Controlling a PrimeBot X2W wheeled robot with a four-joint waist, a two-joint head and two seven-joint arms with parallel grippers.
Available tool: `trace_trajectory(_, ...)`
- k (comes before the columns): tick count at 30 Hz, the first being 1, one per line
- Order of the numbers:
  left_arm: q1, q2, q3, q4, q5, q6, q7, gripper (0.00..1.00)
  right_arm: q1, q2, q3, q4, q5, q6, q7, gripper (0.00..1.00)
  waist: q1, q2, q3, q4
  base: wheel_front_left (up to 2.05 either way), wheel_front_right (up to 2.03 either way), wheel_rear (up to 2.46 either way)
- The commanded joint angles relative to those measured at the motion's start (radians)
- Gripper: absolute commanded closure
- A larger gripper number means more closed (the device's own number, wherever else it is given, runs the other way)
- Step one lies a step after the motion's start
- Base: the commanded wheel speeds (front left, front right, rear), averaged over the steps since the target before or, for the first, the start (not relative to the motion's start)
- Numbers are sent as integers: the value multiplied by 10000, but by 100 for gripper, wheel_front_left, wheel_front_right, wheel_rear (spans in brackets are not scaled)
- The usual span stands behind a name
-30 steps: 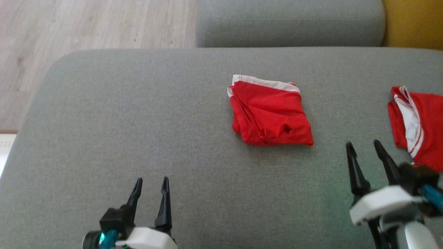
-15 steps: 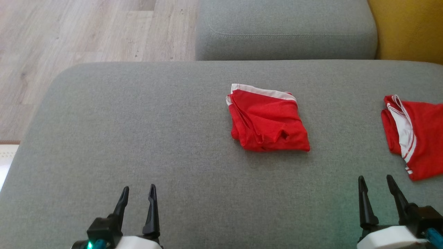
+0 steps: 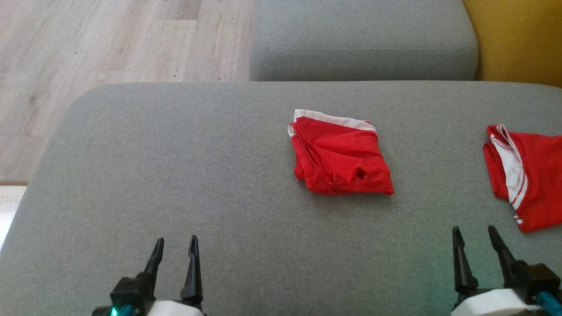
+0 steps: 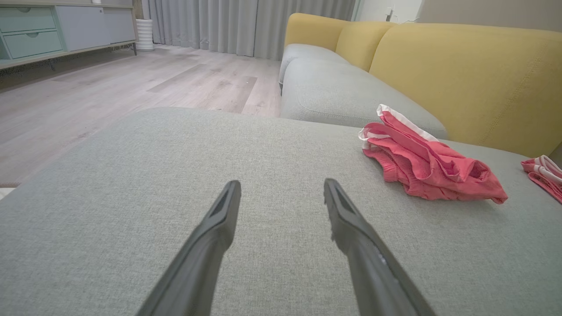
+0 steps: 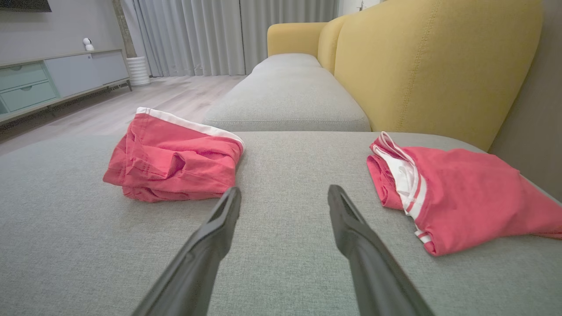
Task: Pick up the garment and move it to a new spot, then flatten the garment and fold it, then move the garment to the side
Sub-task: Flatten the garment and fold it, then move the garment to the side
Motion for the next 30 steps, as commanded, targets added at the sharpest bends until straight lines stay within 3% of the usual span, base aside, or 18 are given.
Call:
trace_trajectory(1, -207, -55, 336, -261, 94, 3, -122, 0, -376, -78, 265, -280, 52, 71, -153, 0, 0, 0, 8, 9, 0, 0, 0)
trace_trajectory(7, -274, -55, 203, -272, 62, 15, -122, 0, -1287, -77, 586, -440, 944, 71, 726, 0, 0, 0, 246, 108, 0, 0, 0)
trace_trajectory(13, -729, -55, -190, -309, -25, -43, -122, 0, -3478, -200, 543, -264, 2503, 71, 3404, 0, 0, 0, 1169, 470, 0, 0, 0)
trace_trajectory(20, -1597, -55, -957, -204, -390, -1, -122, 0, -5925, -460, -132, 1465, 3130, 71, 6433, 0, 0, 0, 2230, 1375, 0, 0, 0)
trace_trajectory(30, -2070, -55, -1688, -129, -700, 279, -122, 0, -7668, -394, -1712, 4389, 2526, 71, 7801, 0, 0, 0, 2736, 2288, 0, 0, 0)
